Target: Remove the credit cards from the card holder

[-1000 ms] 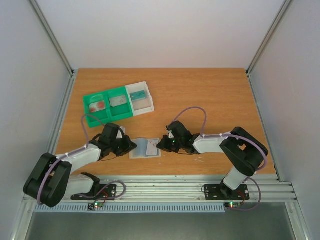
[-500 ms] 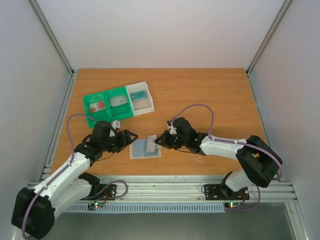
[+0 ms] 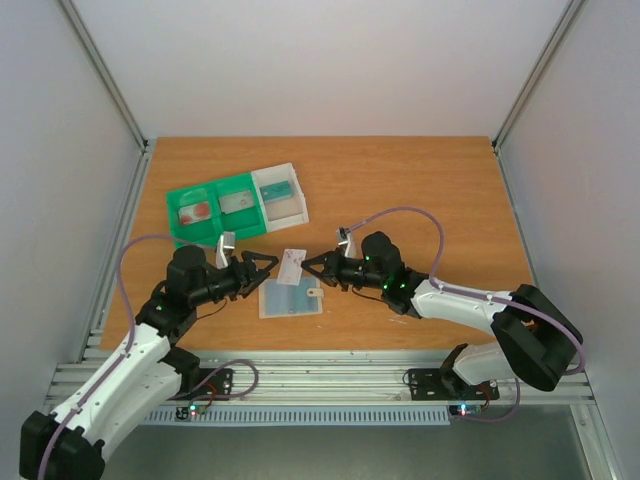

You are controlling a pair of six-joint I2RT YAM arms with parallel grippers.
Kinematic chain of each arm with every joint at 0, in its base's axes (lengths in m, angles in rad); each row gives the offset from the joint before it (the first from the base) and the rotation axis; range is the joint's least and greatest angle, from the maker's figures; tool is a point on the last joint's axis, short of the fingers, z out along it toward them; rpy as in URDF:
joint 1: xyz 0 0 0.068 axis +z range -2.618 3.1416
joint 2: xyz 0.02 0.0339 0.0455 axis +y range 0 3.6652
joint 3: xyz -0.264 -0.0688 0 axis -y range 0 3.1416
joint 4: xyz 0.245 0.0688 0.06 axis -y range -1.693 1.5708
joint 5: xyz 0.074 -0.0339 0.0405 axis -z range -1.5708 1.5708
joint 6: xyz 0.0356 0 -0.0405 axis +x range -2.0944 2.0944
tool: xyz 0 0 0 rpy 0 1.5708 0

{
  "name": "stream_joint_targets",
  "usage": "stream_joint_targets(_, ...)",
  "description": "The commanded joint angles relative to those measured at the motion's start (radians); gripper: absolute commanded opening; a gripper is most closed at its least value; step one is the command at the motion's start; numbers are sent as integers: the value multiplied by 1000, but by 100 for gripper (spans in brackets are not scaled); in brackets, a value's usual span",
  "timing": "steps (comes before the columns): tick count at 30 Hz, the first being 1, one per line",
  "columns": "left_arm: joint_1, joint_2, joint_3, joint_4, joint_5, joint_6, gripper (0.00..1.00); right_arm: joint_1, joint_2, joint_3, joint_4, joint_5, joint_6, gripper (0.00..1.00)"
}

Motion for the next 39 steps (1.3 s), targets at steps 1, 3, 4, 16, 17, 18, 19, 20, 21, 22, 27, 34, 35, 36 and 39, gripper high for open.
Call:
stream_joint_targets(1, -6, -4, -16, 84, 31, -39, 68, -4, -17, -18, 157, -24, 69, 1)
stream_joint_targets(3, -6, 4, -21, 126, 36, -41, 68, -4, -14, -22, 180, -29, 79, 1)
stream_joint_targets(4, -6, 11, -22, 133, 37, -41, 68, -3, -12, -27, 195, -29, 87, 1)
stream_joint_targets(16, -8, 45, -29, 209, 71, -62, 17, -2, 52, -62, 353, -80, 141, 1)
stream_joint_targets(17, -8, 45, -27, 209, 72, -59, 9, -2, 55, -66, 359, -84, 139, 1)
stream_joint_targets(18, -8, 44, -27, 209, 76, -56, 3, -3, 57, -72, 370, -89, 137, 1)
stream_joint_targets(19, -8, 44, -25, 207, 79, -47, 1, -2, 58, -78, 381, -93, 132, 1)
stream_joint_targets(20, -8, 44, -22, 201, 83, -40, 0, -3, 56, -83, 388, -101, 125, 2)
stream_joint_targets(21, -8, 46, -18, 193, 90, -32, 0, -2, 51, -86, 383, -106, 118, 4)
stream_joint_targets(22, -8, 48, -13, 189, 98, -21, 0, -2, 43, -87, 368, -111, 108, 7)
stream_joint_targets(27, -8, 52, 42, 115, 164, 44, 0, -7, -47, -94, 256, -126, 45, 25)
stream_joint_targets(34, -8, 35, 124, -64, 260, 172, 0, -37, -268, 51, -408, -133, -341, 43)
stream_joint_targets(35, -8, 32, 129, -75, 278, 183, 0, -36, -286, 98, -532, -125, -413, 43)
stream_joint_targets(36, -8, 29, 134, -89, 293, 195, 0, -38, -301, 139, -636, -114, -480, 44)
stream_joint_targets(39, -9, 18, 152, -131, 333, 218, 0, -38, -330, 252, -874, -94, -633, 45)
